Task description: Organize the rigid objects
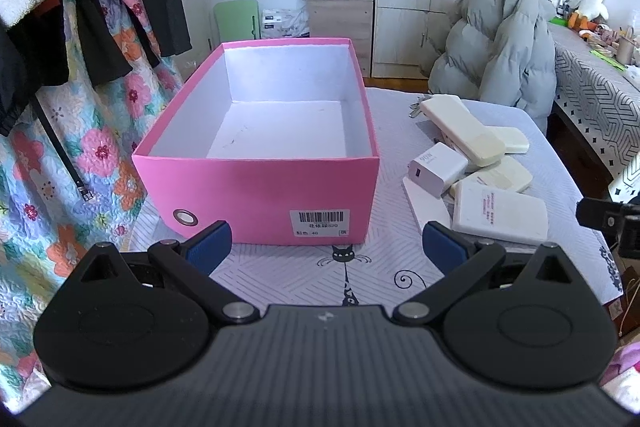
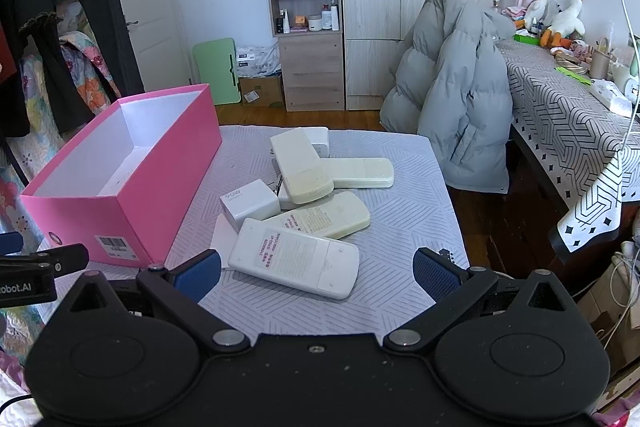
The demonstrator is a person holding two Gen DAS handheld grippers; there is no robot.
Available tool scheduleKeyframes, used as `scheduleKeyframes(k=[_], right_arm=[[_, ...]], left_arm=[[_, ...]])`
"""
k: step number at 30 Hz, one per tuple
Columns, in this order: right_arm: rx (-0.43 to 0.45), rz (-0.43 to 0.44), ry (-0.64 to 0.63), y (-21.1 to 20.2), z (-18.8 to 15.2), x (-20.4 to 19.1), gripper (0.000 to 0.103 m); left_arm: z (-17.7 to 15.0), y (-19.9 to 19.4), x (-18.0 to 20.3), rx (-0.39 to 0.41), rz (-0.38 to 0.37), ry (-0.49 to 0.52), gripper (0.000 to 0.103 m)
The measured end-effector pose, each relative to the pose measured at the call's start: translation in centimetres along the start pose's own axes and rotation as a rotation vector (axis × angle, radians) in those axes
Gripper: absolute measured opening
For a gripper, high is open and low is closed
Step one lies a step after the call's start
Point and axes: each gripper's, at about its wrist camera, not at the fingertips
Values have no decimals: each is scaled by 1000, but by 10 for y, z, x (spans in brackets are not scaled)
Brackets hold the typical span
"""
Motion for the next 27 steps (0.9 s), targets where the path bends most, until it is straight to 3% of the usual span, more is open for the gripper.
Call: scheduleKeyframes(k=[7, 13, 17, 21, 27], right_arm=[[26, 25, -35, 2, 3, -1, 103], [262, 149, -147, -5, 9, -1, 103], [208, 205, -261, 21, 22, -8, 103], [118, 289, -478, 50, 26, -19, 103], [45, 259, -687, 85, 30, -38, 100]], left_arm=[[7, -1, 0, -23, -45, 15, 102], [29, -11, -5, -20, -88, 73, 103], [47, -11, -17, -15, -62, 131, 103], [62, -9, -36, 8, -27, 200, 103], [81, 15, -75, -37, -11, 180, 100]])
Point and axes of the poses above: each gripper's, at about its wrist camera, not at the fingertips, and y roughly the way its jaws point, x to its right, z to its top, and after that the axes turned 11 degrees about -z, right-handed
